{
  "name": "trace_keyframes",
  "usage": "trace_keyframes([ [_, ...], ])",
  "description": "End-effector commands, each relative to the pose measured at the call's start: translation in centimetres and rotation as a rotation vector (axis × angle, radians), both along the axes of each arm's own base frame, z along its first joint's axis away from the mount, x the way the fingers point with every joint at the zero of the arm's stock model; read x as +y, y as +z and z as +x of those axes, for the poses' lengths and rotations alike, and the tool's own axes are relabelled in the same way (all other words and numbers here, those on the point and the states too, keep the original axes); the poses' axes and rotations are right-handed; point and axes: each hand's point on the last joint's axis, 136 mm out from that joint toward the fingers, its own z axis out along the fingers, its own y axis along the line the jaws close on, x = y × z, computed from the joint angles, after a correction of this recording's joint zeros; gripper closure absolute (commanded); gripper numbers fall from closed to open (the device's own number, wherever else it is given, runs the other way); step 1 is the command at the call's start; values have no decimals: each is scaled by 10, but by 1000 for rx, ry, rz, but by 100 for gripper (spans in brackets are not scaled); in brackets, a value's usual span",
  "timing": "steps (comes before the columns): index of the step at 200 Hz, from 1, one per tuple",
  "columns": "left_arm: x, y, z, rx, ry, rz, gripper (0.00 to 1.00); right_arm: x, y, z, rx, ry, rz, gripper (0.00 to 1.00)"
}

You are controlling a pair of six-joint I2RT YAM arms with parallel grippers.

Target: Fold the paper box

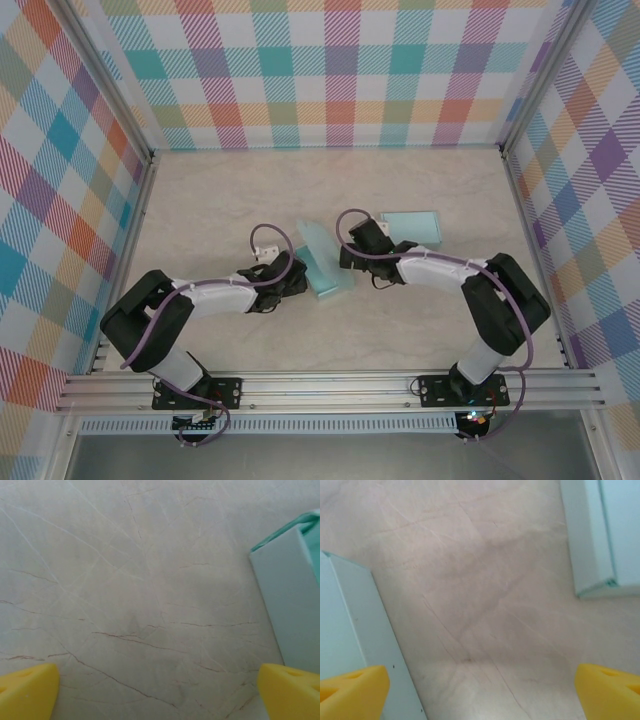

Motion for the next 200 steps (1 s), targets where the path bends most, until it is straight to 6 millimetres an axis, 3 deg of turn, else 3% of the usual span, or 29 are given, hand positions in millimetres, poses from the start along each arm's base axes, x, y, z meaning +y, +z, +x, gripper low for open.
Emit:
trace_keyframes([
  [1,-36,-2,-11,19,-34,-148,0,20,11,21,-40,68,33,5],
  [47,-70,16,-21,-71,-90,-165,0,9,19,51,-21,85,38,5],
  [66,-69,27,-23,-121,-86,-151,0,-5,32,59,-40,67,22,5],
  [87,-51,47,-22,-196,-80,-104,0,-25,53,58,-78,45,-6,5],
  [113,-15,83,-15,-286,-84,35,0,-48,80,43,-124,31,-51,0],
  [150,14,127,6,-388,-163,12,0,-70,118,8,-234,29,-8,0],
  [181,13,138,29,-443,-351,-130,0,-82,144,-23,-354,53,67,0],
  [200,-1,140,36,-453,-510,-144,0,-80,153,-39,-412,117,111,0],
])
